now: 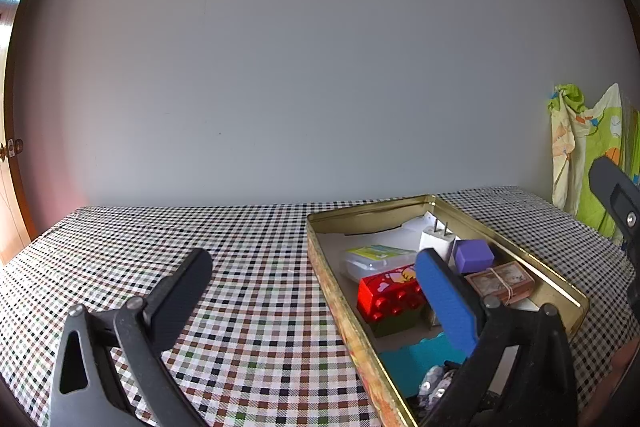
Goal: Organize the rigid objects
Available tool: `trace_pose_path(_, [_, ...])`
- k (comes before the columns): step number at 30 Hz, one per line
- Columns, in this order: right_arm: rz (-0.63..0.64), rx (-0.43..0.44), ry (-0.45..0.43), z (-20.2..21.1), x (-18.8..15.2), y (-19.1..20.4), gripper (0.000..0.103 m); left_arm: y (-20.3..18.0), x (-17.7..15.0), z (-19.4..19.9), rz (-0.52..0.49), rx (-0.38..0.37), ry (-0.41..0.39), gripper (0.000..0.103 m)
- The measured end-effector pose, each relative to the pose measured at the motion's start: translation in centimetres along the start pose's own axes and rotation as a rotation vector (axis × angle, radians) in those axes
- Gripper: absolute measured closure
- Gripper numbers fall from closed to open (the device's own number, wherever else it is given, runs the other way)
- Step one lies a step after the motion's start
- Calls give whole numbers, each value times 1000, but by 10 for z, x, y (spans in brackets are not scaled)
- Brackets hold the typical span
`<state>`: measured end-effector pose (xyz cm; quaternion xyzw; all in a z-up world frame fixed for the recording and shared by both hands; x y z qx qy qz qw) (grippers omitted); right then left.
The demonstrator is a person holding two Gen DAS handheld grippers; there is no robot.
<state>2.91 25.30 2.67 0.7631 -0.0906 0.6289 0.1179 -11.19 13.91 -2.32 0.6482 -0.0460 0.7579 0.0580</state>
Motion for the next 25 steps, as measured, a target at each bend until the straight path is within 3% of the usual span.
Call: trace_pose_path(25, [-2, -3, 5, 3, 0, -5, 1, 0, -1, -2, 8, -6, 23, 0])
Point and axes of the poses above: each gripper's, at about its wrist camera, not at the fingertips, and z roughly against the way its jaws point, y to its left, x to its top, the point moved 7 cm from there along -z, roughly the way its jaws point, and after that the axes turned 9 degrees about -y, right-handed, at the moved point
